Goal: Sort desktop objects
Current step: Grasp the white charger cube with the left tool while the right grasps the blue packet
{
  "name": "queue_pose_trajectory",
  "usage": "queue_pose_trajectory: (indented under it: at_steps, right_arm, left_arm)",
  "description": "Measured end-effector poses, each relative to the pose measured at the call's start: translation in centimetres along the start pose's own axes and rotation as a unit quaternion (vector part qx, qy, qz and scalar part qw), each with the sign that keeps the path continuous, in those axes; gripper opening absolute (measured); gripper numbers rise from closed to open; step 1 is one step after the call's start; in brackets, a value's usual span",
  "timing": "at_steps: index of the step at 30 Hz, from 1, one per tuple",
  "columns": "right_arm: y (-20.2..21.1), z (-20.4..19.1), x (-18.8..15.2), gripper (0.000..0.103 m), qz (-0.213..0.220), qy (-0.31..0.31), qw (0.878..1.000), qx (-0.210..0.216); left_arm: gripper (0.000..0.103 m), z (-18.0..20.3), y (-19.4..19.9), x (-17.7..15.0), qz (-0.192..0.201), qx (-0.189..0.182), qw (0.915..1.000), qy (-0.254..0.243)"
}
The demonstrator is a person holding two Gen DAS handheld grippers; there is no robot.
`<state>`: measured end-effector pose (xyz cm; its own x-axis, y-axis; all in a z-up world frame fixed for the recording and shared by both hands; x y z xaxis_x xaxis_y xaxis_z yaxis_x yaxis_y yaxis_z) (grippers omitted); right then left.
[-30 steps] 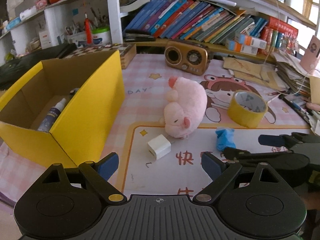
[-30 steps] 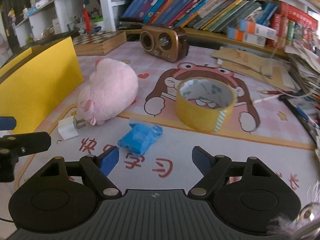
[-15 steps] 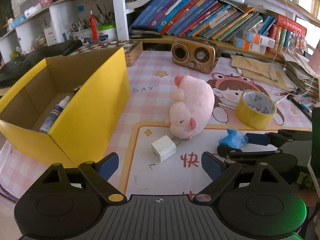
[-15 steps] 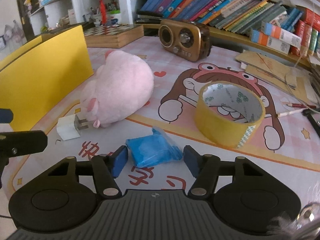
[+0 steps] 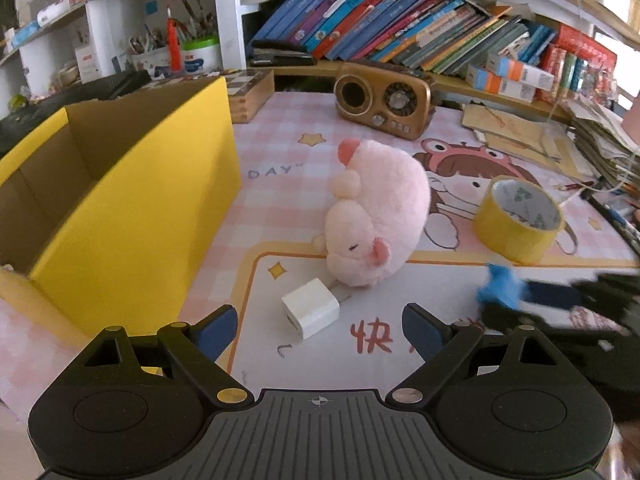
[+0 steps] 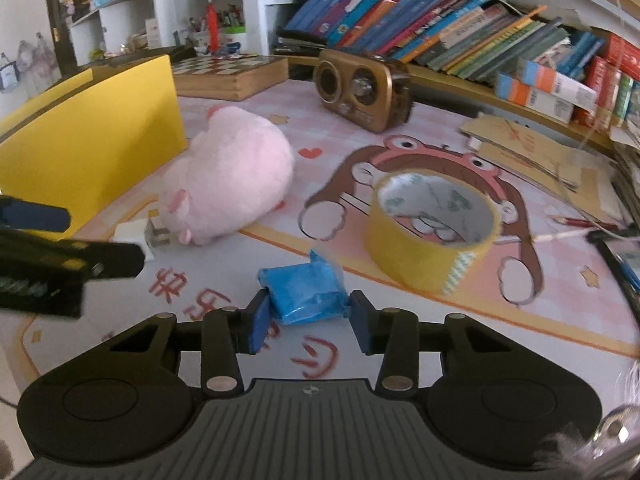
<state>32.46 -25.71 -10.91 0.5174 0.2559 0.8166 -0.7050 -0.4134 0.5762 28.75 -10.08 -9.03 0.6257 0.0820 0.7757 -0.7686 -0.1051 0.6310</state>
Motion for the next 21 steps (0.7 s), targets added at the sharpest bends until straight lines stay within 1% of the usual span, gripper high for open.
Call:
queue_pose_trajectory:
  at_steps: [1,2,3,4,6,7,9,14,17,21]
  right_arm:
    - [0.2,0.1,-0.2,0.039,-0.002,-0.002,1.0,-0.001]
    - [0.4,0.2,-0.4,0.039,-0.005,-0.005,1.0,-0.002]
    - [0.6,0.3,-0.5,0.039,-0.007,-0.007,1.0,-0.002]
    - [0.7,0.2,-0.7,0.039,-0.008,-0.008,1.0,-0.001]
    - [0.9,0.2,-0.8,0.039,-0.01,-0.006,1.0,0.001]
    - [1.0,0.1,-0.9,0.039,-0.01,-0.005,1.0,0.002]
    - [1.1,0.1,-0.9,0.04,-0.011,-0.002,1.0,0.002]
    - [1.1,0.2,-1.0,0.041,-0.013,-0.003,1.0,-0.001]
    - [0.9,0.3,-1.0,0.041,-0.013,-0.004,1.0,-0.002]
    - [0.6,0.1,-0.9,0.046,-0.014,0.001,1.0,0.0]
  left_arm:
    - [0.089,0.0,-0.5,0.0,0.0,0.004,1.0,0.004]
    - [0.086,0.0,-1.0,0.1,0.001,0.007,0.9999,0.008]
    - [0.079,0.0,-1.4,0.1,-0.001,0.009,0.9999,0.01]
    - [0.069,0.1,-1.9,0.1,-0.007,0.012,0.9998,0.011]
    - [0.055,0.1,-2.7,-0.1,-0.018,0.015,0.9995,0.02]
    - [0.05,0.1,-3.1,-0.1,-0.021,0.013,0.9993,0.028]
    - [0.046,0.2,-3.4,-0.3,-0.019,0.016,0.9992,0.03]
    - [0.045,-0.3,-3.0,-0.4,-0.015,0.005,0.9992,0.036]
    - [0.045,-0.5,-2.1,-0.3,-0.011,-0.004,0.9995,0.03]
    - [0.045,-1.0,-0.7,-0.3,-0.007,-0.015,0.9995,0.027]
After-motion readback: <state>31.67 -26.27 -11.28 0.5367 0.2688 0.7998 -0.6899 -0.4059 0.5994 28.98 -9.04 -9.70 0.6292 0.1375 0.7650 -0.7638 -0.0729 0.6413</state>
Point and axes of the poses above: each gripper's, at about its wrist camera, not at the fingertips, and y roughly against the way its jaws point, z to its right, x to its top, the point moved 3 cm from there along -y, roughly the way its jaws point, and after that the axes turned 9 degrees about z, right-handed, at the moved point
